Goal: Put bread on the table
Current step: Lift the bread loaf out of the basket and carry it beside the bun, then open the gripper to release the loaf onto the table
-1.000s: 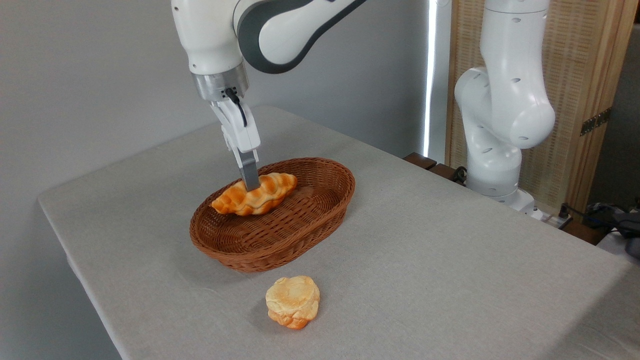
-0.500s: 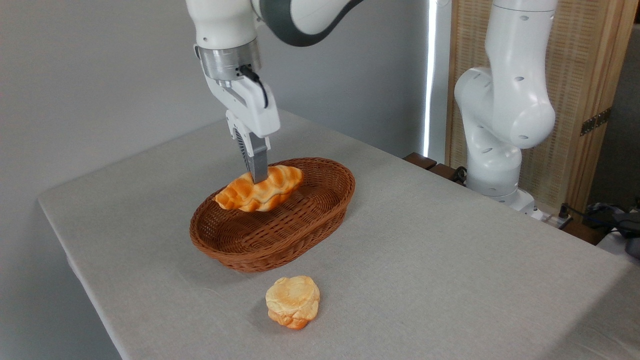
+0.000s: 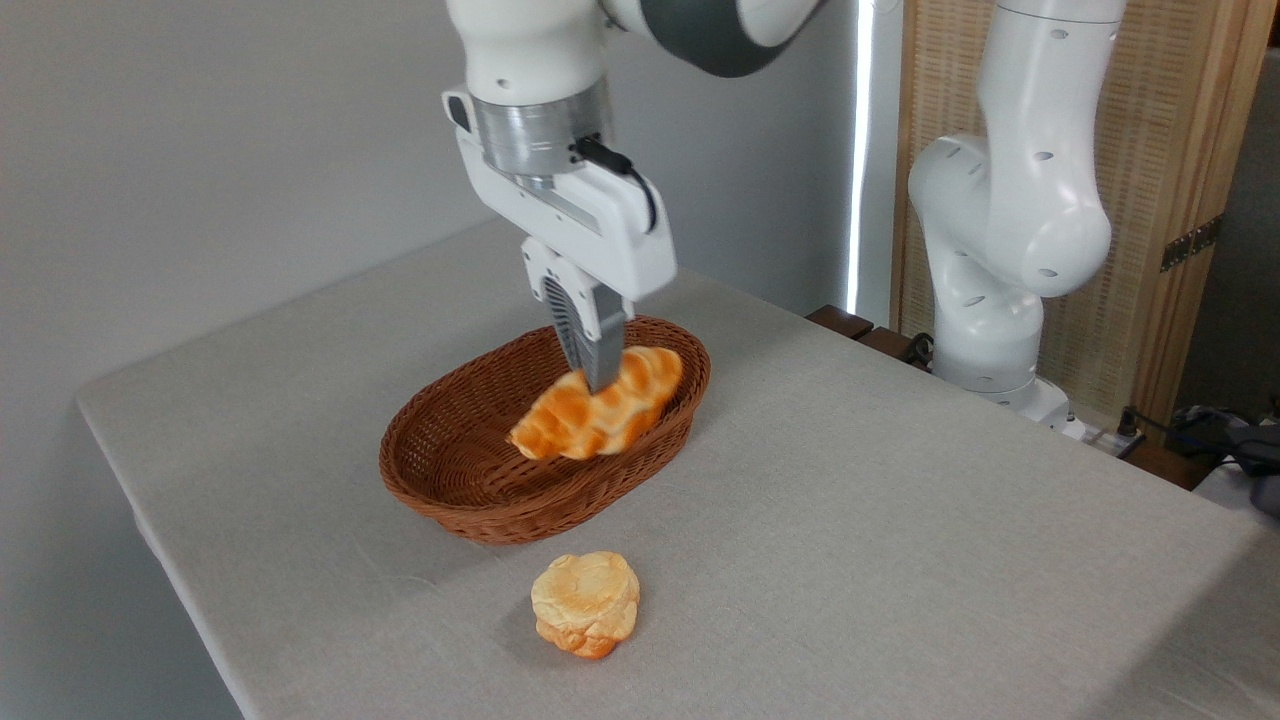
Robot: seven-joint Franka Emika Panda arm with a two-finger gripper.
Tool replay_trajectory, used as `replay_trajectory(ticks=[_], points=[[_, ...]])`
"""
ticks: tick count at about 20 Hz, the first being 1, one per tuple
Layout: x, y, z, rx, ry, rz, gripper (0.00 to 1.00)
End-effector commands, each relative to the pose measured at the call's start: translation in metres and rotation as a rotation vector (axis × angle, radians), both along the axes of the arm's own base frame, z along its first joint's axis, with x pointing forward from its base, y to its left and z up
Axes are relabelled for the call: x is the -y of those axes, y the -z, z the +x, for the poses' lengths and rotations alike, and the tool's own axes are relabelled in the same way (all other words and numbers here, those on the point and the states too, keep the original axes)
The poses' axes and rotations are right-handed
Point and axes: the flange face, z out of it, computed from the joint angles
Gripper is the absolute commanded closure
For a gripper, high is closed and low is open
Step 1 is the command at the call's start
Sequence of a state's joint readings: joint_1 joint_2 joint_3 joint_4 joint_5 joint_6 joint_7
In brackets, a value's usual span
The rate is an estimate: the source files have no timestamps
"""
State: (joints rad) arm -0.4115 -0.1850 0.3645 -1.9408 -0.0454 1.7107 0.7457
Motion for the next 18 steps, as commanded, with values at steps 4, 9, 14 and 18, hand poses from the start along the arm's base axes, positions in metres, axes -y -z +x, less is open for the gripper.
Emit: replay_trajectory(ticks=[4,9,14,18], points=[[-0.052,0.004,-0.002,-0.035,-0.007,0.058,1.00],[-0.089,0.010,-0.012,-0.091,0.033,0.066,0.00],[-0.090,0.017,-0.010,-0.109,0.032,0.073,0.00],[-0.090,0.016,-0.009,-0.104,0.033,0.074,0.00]])
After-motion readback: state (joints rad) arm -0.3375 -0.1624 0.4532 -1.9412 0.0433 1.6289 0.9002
